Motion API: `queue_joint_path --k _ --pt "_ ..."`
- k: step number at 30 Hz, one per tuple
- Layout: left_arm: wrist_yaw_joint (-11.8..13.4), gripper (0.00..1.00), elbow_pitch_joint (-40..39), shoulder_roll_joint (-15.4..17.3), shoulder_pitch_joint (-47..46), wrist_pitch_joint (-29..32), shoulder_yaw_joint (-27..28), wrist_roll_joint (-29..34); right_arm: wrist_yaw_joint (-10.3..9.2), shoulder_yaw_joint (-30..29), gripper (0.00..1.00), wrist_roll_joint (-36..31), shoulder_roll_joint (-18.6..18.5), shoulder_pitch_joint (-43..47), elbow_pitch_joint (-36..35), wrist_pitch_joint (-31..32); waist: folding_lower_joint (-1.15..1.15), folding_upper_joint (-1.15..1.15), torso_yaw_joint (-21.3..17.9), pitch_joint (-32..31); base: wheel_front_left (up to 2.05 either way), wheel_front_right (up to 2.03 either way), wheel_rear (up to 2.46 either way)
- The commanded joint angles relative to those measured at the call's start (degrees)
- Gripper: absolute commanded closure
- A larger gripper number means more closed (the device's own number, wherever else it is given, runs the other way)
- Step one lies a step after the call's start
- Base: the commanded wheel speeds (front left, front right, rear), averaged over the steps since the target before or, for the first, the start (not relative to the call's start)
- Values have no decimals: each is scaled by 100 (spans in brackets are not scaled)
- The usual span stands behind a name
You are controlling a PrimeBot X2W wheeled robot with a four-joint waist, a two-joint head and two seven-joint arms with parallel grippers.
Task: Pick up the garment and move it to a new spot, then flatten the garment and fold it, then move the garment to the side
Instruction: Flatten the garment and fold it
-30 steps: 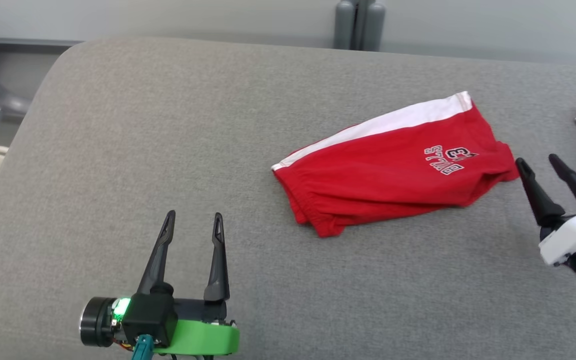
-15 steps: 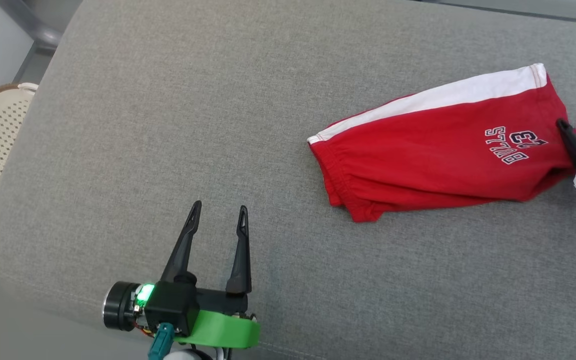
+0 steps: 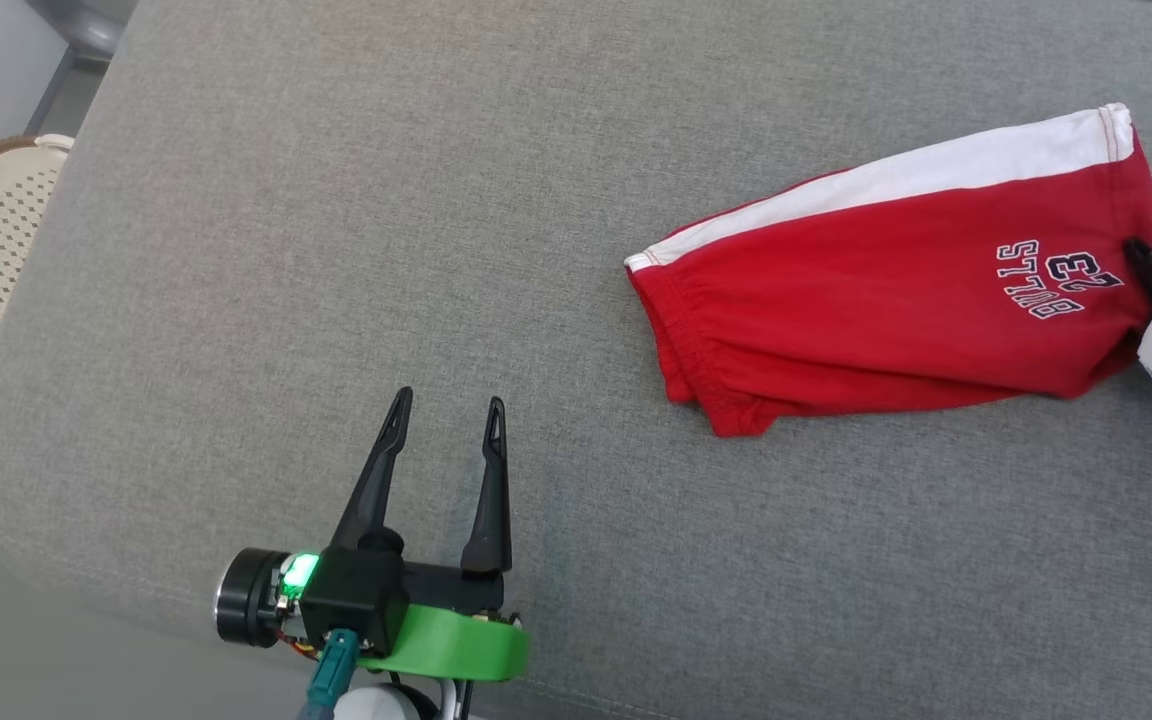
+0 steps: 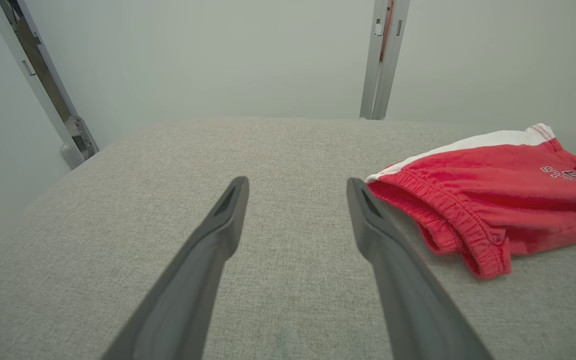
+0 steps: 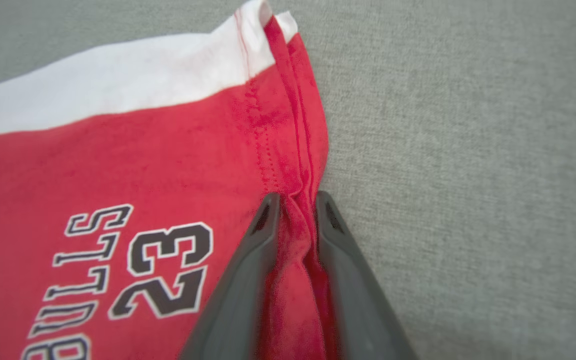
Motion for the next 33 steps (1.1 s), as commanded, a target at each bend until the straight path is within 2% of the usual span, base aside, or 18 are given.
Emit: queue_joint_path --k 1,9,16,22,25,33 --pt "-27 0 20 -5 -35 -1 38 64 -14 41 100 93 40 324 44 -19 0 0 -146 -98 0 0 0" --pt "-128 0 96 -1 114 -1 232 268 -17 -41 100 363 -312 861 -487 -446 0 0 -795 -414 0 0 0" --pt "-236 0 125 2 196 -1 333 376 -13 -88 100 104 -715 1025 -927 -585 0 0 -1208 -592 0 0 0" --pt "-272 0 188 2 221 -1 285 352 -11 -72 100 -240 -558 739 -1445 -451 0 0 -1317 -709 0 0 0" --pt "-284 0 235 2 249 -1 248 343 -11 -12 100 -397 -319 599 -1762 -319 0 0 -1304 -788 0 0 0" --pt "-261 0 287 3 321 -1 150 247 -11 87 100 -649 191 485 -2473 61 0 0 -998 -958 0 0 0"
